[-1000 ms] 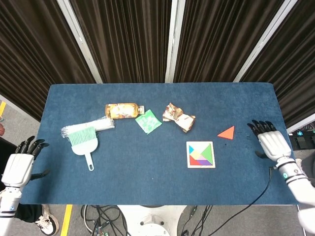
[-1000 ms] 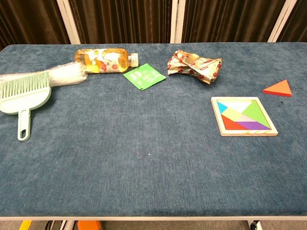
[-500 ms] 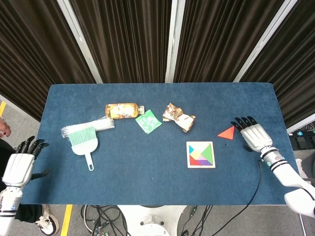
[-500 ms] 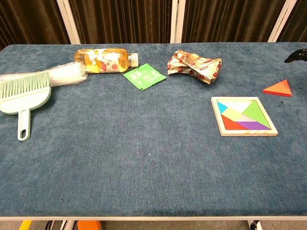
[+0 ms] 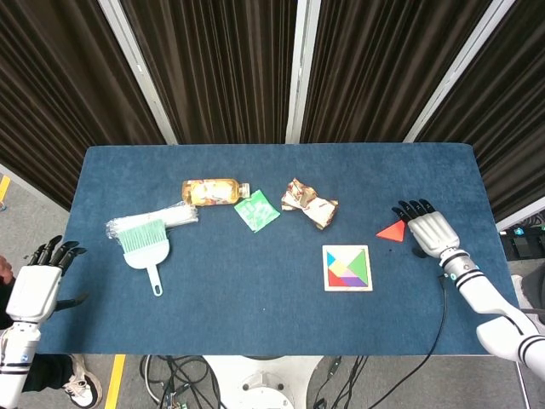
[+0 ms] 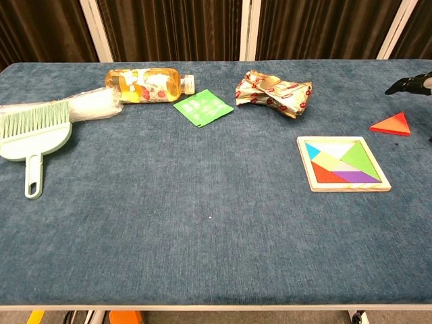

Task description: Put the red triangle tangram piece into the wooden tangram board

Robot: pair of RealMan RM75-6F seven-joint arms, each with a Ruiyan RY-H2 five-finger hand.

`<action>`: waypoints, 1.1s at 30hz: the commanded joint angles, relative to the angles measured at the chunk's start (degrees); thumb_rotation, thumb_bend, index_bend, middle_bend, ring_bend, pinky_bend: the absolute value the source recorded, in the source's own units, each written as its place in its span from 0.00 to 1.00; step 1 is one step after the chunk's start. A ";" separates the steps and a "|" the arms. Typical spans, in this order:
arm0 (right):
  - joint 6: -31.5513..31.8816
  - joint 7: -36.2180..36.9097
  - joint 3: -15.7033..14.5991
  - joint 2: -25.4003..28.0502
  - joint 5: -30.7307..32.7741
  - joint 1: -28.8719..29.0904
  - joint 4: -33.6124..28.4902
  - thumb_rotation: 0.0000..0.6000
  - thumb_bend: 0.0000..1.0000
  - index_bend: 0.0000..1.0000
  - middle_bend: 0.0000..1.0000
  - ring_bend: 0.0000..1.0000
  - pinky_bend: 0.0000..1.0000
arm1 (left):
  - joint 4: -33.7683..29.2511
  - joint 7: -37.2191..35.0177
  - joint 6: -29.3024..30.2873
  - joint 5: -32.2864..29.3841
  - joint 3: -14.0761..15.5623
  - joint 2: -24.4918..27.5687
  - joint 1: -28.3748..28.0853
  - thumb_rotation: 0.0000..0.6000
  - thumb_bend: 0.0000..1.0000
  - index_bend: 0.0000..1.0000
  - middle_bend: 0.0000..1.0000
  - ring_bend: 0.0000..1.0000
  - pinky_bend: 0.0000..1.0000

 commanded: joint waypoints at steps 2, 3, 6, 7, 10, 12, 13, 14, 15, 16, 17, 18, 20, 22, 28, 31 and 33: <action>-0.77 0.84 -0.37 -1.78 0.32 0.79 1.94 1.00 0.12 0.00 0.00 0.00 0.00 | 0.15 -0.16 -0.05 -0.12 0.03 -0.01 0.05 1.00 0.03 0.24 0.17 0.07 0.16; -0.85 1.01 -0.43 -2.02 0.34 0.91 2.20 1.00 0.12 0.01 0.00 0.00 0.00 | 0.22 -0.23 -0.05 -0.15 0.03 0.00 0.07 1.00 0.03 0.24 0.17 0.07 0.16; -0.72 1.61 -0.52 -2.59 0.38 1.21 2.83 1.00 0.12 0.05 0.00 0.00 0.00 | 0.46 -0.59 0.00 -0.28 0.01 0.03 0.14 1.00 0.03 0.24 0.17 0.07 0.16; -0.65 1.82 -0.57 -2.75 0.39 1.31 3.00 1.00 0.12 0.06 0.00 0.00 0.00 | 0.57 -0.76 0.01 -0.33 0.01 0.03 0.18 1.00 0.03 0.24 0.17 0.07 0.16; -0.84 2.05 -0.70 -3.01 0.47 1.66 3.41 1.00 0.13 0.10 0.00 0.00 0.00 | 0.77 -1.07 -0.12 -0.41 0.01 0.00 0.15 1.00 0.03 0.24 0.17 0.07 0.17; -1.04 2.14 -0.74 -3.14 0.59 1.89 3.58 1.00 0.13 0.14 0.00 0.00 0.00 | 0.86 -1.16 -0.21 -0.39 0.05 -0.02 0.12 1.00 0.03 0.24 0.17 0.07 0.17; -1.18 2.22 -0.77 -3.22 0.66 2.04 3.65 1.00 0.13 0.15 0.00 0.00 0.00 | 0.91 -1.18 -0.22 -0.36 0.06 -0.04 0.11 1.00 0.03 0.24 0.17 0.07 0.17; -1.27 2.27 -0.79 -3.26 0.69 2.15 3.67 1.00 0.13 0.17 0.00 0.00 0.00 | 0.94 -1.19 -0.22 -0.34 0.06 -0.06 0.09 1.00 0.03 0.24 0.17 0.07 0.17; -1.33 2.29 -0.83 -3.28 0.70 2.26 3.67 1.00 0.13 0.19 0.00 0.00 0.00 | 0.95 -1.21 -0.21 -0.33 0.05 -0.07 0.08 1.00 0.03 0.24 0.17 0.07 0.17; -1.40 2.25 -0.88 -3.32 0.72 2.41 3.71 1.00 0.13 0.20 0.00 0.00 0.00 | 0.96 -1.24 -0.20 -0.33 0.02 -0.08 0.07 1.00 0.03 0.24 0.17 0.07 0.17; -1.44 2.19 -0.90 -3.35 0.75 2.49 3.73 1.00 0.13 0.21 0.00 0.00 0.00 | 0.98 -1.25 -0.21 -0.36 0.00 -0.08 0.06 1.00 0.03 0.24 0.17 0.07 0.17; -1.46 2.15 -0.91 -3.38 0.81 2.56 3.72 1.00 0.14 0.22 0.00 0.00 0.00 | 1.00 -1.28 -0.23 -0.40 -0.01 -0.08 0.05 1.00 0.03 0.24 0.17 0.07 0.17; -1.50 2.10 -0.91 -3.38 0.99 2.66 3.63 1.00 0.15 0.24 0.00 0.00 0.00 | 1.06 -1.40 -0.27 -0.45 0.02 -0.06 0.08 1.00 0.03 0.24 0.17 0.07 0.17; -1.59 1.93 -0.95 -3.33 1.17 2.76 3.50 1.00 0.16 0.27 0.00 0.00 0.00 | 1.15 -1.50 -0.32 -0.47 0.05 -0.07 0.09 1.00 0.03 0.24 0.17 0.07 0.17; -1.77 1.16 -1.11 -3.12 1.65 2.86 2.90 1.00 0.16 0.32 0.00 0.00 0.00 | 1.34 -1.79 -0.16 -0.47 0.02 -0.10 0.16 1.00 0.03 0.24 0.17 0.07 0.17; -1.99 0.96 -1.13 -3.14 2.01 2.87 2.79 1.00 0.16 0.33 0.00 0.00 0.00 | 1.43 -1.81 -0.21 -0.51 0.04 -0.13 0.16 1.00 0.03 0.24 0.17 0.07 0.17; -2.10 0.79 -1.14 -3.16 2.20 2.92 2.82 1.00 0.16 0.34 0.00 0.00 0.00 | 1.47 -1.89 -0.27 -0.63 0.03 -0.12 0.18 1.00 0.03 0.24 0.17 0.07 0.17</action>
